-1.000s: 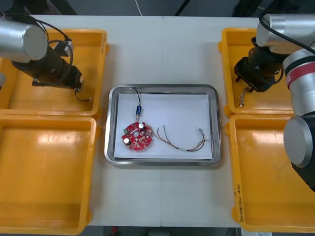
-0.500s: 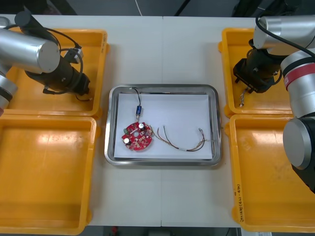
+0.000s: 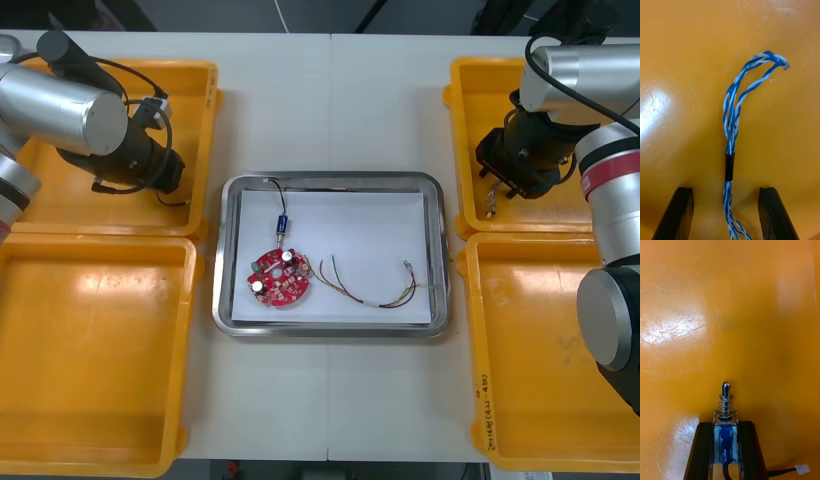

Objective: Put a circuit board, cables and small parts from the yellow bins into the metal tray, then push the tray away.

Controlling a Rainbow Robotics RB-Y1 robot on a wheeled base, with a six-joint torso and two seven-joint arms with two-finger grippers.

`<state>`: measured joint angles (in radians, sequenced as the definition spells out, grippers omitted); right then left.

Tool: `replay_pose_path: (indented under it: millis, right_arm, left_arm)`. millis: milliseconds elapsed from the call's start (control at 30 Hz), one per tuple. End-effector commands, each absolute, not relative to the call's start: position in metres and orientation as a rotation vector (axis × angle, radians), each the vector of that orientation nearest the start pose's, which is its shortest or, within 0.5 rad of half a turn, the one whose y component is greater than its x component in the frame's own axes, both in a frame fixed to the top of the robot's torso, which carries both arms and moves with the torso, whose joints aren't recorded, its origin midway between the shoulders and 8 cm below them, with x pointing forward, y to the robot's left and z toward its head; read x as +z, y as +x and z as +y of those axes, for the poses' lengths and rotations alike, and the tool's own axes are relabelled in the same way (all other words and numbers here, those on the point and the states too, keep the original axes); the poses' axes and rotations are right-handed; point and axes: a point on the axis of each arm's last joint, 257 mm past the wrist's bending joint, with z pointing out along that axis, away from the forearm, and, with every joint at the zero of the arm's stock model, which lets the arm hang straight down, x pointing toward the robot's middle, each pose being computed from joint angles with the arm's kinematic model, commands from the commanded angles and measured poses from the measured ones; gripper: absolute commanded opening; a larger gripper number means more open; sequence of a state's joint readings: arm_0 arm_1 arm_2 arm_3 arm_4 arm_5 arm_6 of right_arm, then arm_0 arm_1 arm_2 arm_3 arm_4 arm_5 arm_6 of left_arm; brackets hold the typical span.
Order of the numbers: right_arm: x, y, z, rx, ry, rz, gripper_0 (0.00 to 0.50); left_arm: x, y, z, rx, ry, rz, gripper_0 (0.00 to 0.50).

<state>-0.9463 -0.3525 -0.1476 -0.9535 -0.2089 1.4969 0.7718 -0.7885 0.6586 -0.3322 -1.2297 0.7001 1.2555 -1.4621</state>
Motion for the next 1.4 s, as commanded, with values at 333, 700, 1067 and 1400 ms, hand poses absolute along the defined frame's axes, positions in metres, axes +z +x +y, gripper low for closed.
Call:
replay_pose_path:
  millis: [333,700,1067,1400]
  right_arm:
    - [-0.202,0.605,-0.322,0.152,1.058,2.452,0.5]
    - [-0.2,0.605,-0.318,0.184,1.056,2.454,0.5]
    - [-0.207,0.608,-0.315,0.188,1.037,2.445,0.5]
    - [-0.217,0.605,-0.317,0.168,1.028,2.455,0.492]
  left_arm:
    - [-0.197,0.599,0.306,-0.031,0.124,2.531,0.0]
    - [-0.153,0.582,0.319,-0.001,0.099,2.54,0.001]
    - [-0.115,0.552,0.321,0.096,0.119,2.559,0.0]
    - [-0.089,0.526,0.306,0.142,0.174,2.552,0.0]
